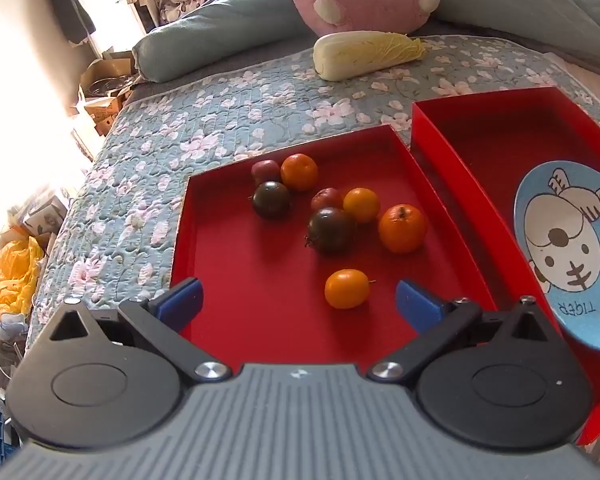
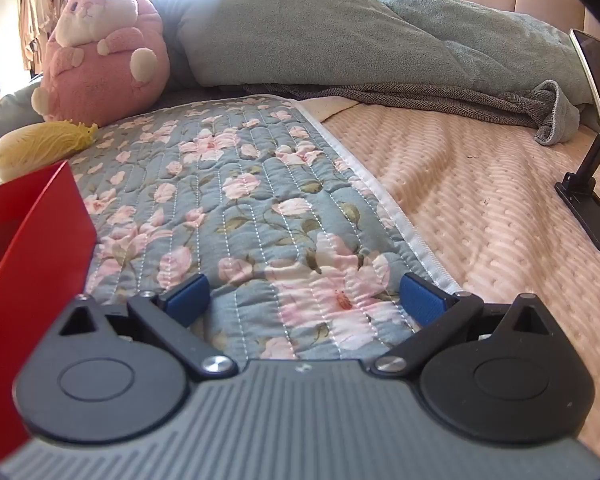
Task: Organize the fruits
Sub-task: 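Move both grippers over the red tray of tomatoes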
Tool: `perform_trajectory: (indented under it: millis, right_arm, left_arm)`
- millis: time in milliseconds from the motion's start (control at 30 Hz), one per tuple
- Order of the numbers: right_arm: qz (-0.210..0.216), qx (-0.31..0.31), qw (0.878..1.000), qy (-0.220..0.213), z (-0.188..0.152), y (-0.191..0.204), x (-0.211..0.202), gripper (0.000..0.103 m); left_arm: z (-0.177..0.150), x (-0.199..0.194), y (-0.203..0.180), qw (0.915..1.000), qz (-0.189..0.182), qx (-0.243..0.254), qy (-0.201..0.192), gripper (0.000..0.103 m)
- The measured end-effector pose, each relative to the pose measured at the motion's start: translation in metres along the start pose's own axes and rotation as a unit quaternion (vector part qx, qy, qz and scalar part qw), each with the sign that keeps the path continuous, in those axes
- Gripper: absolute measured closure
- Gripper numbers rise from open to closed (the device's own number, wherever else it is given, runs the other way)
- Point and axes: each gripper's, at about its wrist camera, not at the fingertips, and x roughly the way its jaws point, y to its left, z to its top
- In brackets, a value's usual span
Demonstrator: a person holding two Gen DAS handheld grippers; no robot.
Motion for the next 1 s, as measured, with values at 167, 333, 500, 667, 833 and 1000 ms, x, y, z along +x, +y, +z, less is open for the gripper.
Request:
perform_trajectory:
  millis: [167,333,500,667,833,1000]
  right_arm:
    - [0.000,-0.001,1.000,0.000,0.000,0.001,-0.001,0.000]
    - [-0.001,-0.001,1.000,0.000,0.001,0.003,-0.001,0.000]
    - [-0.003,0.010,1.000,0.016,0.003,0.004,-0.003,0.000]
    - [-0.002,-0.017,0.997,0.072,0.011,0.008,-0.021,0.000]
    - [-0.008,-0.111,0.994,0.015,0.036,0.039,-0.079,0.000]
    - [0.114,-0.136,0.984,-0.013,0.072,0.111,-0.149,0.000]
  left_arm:
    - [0.020,0.022,-0.004,0.9991,0.021,0.016,0.034,0.000]
    - [-0.003,0.017,-0.013,0.9992,0.022,0.032,0.009,0.000]
    - [0.002,0.019,-0.013,0.9993,0.023,0.028,-0.001,0.000]
    - [0.007,0.009,-0.009,0.9996,0.007,0.010,-0.024,0.000]
    - [0.007,0.003,-0.009,0.9994,0.008,0.001,-0.034,0.000]
    - [0.009,-0.004,-0.010,0.9988,-0.015,-0.019,-0.042,0.000]
